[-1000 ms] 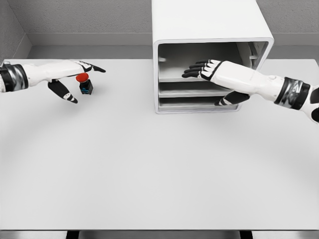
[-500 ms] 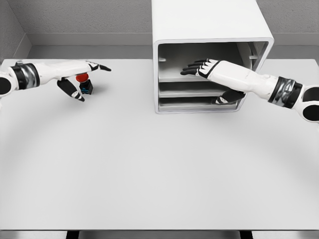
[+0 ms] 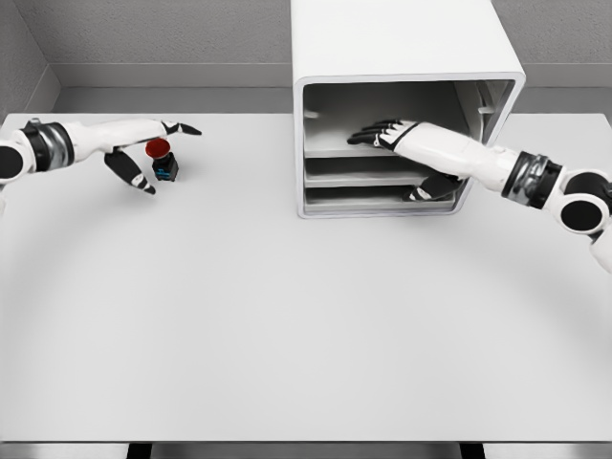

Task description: Slide open multi-storey tabletop storage cabinets and put open load switch and slide close multi-storey tabletop storage cabinets

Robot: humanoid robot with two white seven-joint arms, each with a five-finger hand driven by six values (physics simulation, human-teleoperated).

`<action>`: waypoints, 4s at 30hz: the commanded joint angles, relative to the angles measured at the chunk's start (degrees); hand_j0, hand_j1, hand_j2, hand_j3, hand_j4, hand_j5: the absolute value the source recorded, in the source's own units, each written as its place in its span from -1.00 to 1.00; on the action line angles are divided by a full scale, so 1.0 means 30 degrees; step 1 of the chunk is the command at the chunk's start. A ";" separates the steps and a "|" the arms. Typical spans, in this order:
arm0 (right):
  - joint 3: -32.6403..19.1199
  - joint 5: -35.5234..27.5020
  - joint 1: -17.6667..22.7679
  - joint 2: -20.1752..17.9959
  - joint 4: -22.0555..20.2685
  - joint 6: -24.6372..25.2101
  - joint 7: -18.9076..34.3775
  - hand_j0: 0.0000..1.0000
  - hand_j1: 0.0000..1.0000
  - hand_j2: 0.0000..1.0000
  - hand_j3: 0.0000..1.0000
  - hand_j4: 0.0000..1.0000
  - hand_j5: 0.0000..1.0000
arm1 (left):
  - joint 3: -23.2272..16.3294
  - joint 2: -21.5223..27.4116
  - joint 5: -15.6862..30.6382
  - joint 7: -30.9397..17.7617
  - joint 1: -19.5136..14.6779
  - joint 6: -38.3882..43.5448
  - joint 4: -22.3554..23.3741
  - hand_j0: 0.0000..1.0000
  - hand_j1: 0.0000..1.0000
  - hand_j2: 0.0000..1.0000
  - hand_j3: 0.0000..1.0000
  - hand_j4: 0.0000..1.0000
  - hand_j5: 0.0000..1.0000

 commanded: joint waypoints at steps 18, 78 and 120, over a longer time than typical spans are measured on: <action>-0.0070 -0.0072 0.1025 -0.2593 -0.3732 0.0014 -0.0018 1.00 1.00 1.00 1.00 1.00 1.00 | 0.0251 -0.0860 0.0110 0.0008 -0.0674 0.0041 0.2097 1.00 1.00 1.00 1.00 1.00 1.00; -0.6076 -0.0101 0.6563 -0.3062 -0.8333 0.0014 0.1798 1.00 1.00 1.00 1.00 1.00 1.00 | 0.0222 -0.1006 -0.0182 -0.0022 -0.0645 0.0041 0.2477 0.45 0.45 0.45 0.45 0.45 0.45; -0.7775 0.0045 0.8643 -0.4703 -0.9035 0.0014 0.1505 1.00 1.00 1.00 1.00 1.00 1.00 | 0.0280 -0.0831 0.0110 -0.1018 -0.1817 0.0041 0.1482 -0.26 -0.26 -0.26 -0.26 -0.26 -0.26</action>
